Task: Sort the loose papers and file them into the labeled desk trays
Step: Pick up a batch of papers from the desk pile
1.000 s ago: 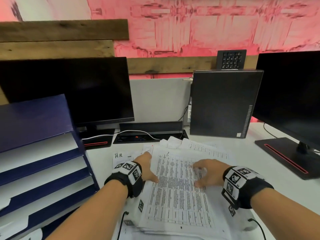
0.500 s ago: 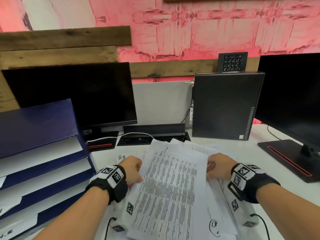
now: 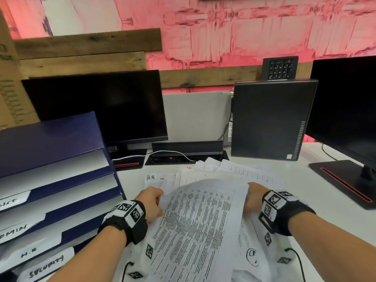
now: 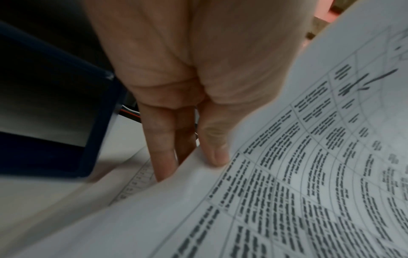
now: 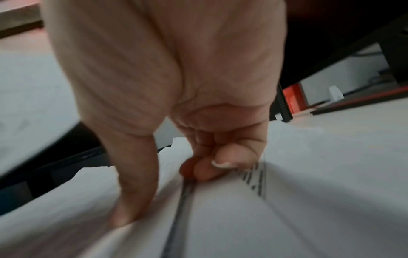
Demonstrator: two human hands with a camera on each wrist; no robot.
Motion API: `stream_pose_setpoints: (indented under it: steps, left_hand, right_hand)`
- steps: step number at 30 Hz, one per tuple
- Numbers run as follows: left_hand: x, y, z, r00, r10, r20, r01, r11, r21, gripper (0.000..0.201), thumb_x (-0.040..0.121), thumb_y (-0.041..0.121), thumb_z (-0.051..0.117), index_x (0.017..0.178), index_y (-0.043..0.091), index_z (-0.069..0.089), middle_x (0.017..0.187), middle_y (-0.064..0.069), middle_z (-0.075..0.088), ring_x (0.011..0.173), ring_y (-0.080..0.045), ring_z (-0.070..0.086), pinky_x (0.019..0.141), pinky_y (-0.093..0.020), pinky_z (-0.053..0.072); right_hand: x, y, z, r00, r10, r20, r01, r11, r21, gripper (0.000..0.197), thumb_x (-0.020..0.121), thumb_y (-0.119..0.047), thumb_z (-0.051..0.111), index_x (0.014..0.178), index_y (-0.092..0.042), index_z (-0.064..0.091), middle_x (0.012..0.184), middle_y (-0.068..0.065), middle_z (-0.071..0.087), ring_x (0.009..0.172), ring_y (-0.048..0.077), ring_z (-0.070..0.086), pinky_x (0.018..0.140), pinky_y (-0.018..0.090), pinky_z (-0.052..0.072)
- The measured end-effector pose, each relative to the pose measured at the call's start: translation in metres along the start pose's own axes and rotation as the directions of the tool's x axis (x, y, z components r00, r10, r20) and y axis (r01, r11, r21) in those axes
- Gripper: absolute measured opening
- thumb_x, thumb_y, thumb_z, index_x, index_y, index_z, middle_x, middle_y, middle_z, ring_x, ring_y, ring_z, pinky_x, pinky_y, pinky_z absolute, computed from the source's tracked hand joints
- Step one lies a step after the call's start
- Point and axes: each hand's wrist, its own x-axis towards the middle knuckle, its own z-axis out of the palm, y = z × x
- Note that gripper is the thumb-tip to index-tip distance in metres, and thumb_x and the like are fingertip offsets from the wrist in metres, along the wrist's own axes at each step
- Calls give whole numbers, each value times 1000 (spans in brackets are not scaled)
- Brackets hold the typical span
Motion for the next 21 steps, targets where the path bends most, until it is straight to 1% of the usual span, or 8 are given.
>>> stream_pose_setpoints:
  steps: [3,5,8,10,12,15,19,21]
  left_hand:
    - [-7,-3,2,1000,8,-15,-9,1000,-20,26,74,1,72,98,0,62,96,-16,70,90,-30,68,73,-45,59]
    - [-11,-3,2,999,32,-21,-32,999,-8,22,74,2,71,94,0,62,95,-16,68,89,-30,67,74,-43,59]
    - [-14,-7,2,998,54,-15,-54,999,-2,14,76,1,69,76,5,55,81,-13,62,75,-27,61,73,-40,56]
    - [-15,-11,0,999,44,-11,-44,999,-22,11,76,0,67,80,4,57,85,-13,64,78,-26,61,73,-41,56]
    - [-17,-12,-2,999,28,-20,-29,998,-52,15,79,-2,62,91,7,63,89,-6,67,83,-24,63,75,-37,56]
    - [-17,-9,-3,999,-3,-54,-2,996,-92,23,87,-2,52,96,18,57,87,2,58,88,-22,60,76,-29,48]
    - [-15,-3,-9,993,-42,-109,19,979,-205,17,90,-1,49,100,11,55,95,-6,60,97,-25,59,87,-32,48]
    - [-8,-3,-13,989,-41,-145,-1,961,-278,24,89,-3,47,106,5,62,105,-9,66,104,-26,61,91,-33,49]
  right_hand:
    - [-2,-7,2,999,-34,4,34,999,-4,14,68,-34,59,68,-21,60,76,-3,64,72,17,60,72,30,54]
    - [-14,-17,-3,999,-51,-4,51,999,12,11,70,-30,58,72,-20,62,76,-2,62,74,17,59,70,28,51]
    - [-28,-22,-14,998,-37,-49,44,989,142,12,76,-18,64,65,-15,60,70,1,61,65,16,57,54,20,45]
    - [-33,-21,-22,994,21,-108,7,967,256,13,82,-10,63,70,-12,58,71,5,62,60,16,57,51,22,47]
    - [-35,-16,-31,978,66,-197,17,918,396,10,85,-8,62,76,-10,57,79,11,65,66,24,63,61,32,56]
    - [-37,-11,-45,955,107,-275,100,759,644,9,88,-11,63,81,-9,59,88,16,69,82,35,68,78,50,57]
    - [-44,-9,-59,936,155,-316,186,546,817,6,91,-10,60,94,-5,59,94,16,70,82,32,69,77,48,57]
    - [-48,-6,-63,917,176,-357,217,531,819,3,92,-9,59,94,-8,61,94,14,71,83,30,69,79,48,57]
